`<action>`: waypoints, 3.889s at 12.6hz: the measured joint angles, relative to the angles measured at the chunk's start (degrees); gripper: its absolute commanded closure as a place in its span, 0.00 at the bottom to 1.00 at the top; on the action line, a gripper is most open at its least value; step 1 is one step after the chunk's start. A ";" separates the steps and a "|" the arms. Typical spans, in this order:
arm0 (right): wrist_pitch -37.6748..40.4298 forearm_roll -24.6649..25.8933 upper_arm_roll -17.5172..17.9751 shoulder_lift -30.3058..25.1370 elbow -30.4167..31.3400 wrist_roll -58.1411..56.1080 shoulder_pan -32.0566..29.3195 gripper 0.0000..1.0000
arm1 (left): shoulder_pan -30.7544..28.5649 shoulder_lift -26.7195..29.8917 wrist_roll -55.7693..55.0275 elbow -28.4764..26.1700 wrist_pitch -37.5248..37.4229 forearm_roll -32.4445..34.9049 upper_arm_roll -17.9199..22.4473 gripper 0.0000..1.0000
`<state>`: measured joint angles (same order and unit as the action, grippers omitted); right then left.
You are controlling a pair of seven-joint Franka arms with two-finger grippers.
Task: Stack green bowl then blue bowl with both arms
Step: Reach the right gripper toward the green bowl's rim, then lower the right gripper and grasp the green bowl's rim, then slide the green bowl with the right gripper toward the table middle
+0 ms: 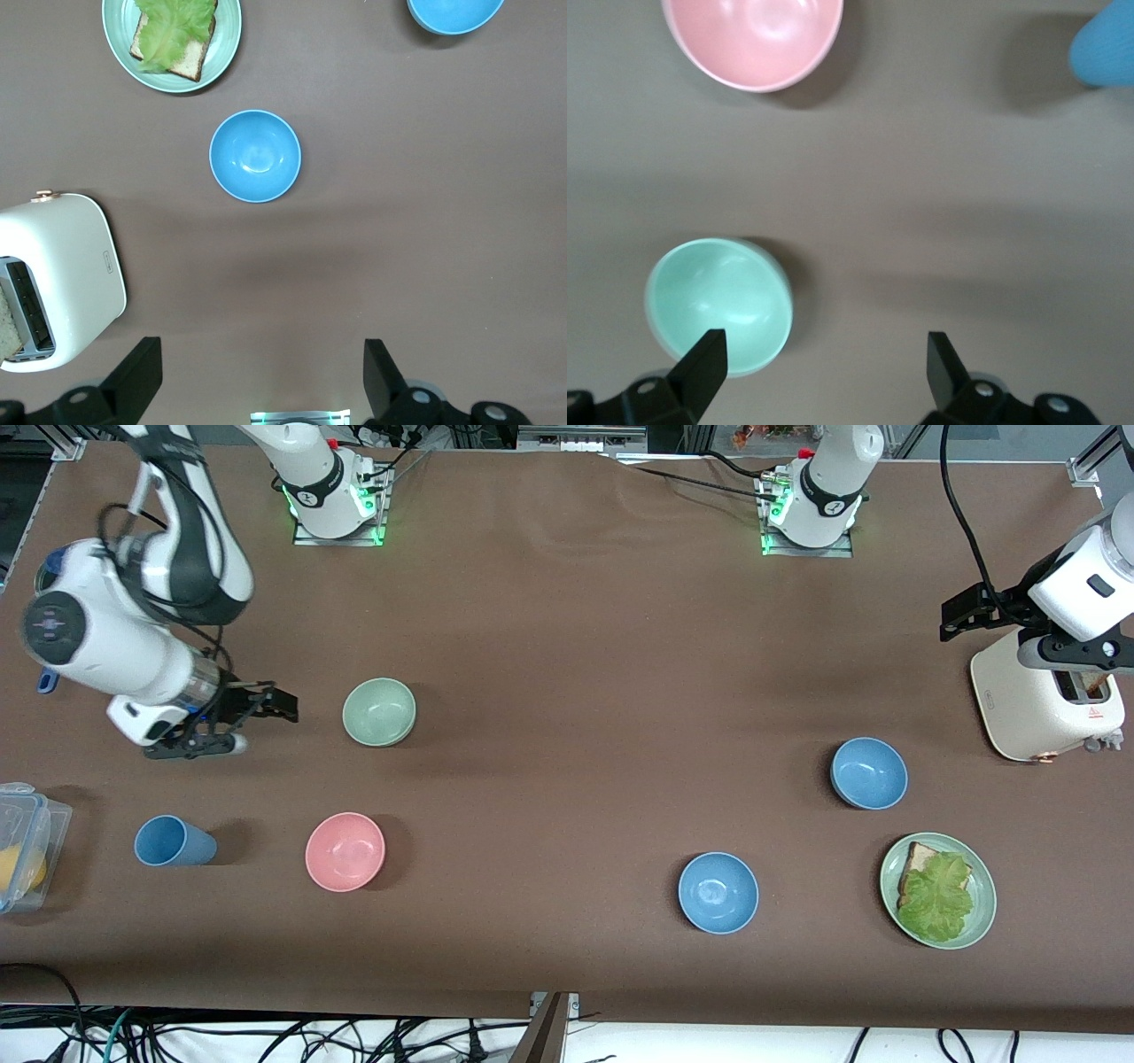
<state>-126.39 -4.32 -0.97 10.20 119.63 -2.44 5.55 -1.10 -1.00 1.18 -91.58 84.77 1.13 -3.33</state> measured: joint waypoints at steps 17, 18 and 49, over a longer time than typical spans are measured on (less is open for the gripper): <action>-13.98 -0.53 4.98 9.47 6.48 4.48 1.24 0.37 | 0.00 -0.02 0.00 0.07 0.00 0.00 0.03 0.00; -14.90 -0.53 4.98 9.73 7.05 4.54 1.24 0.49 | 0.00 -0.02 0.00 0.07 0.00 0.00 0.03 0.00; -13.51 -1.48 8.58 26.70 -22.03 53.83 27.47 0.01 | -0.01 -0.11 0.00 0.14 -0.13 0.00 0.10 0.00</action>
<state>-139.90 -5.80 7.61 36.91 97.60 51.39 33.02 -1.11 -1.11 1.19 -91.45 84.64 1.13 -3.23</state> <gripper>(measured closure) 0.476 0.000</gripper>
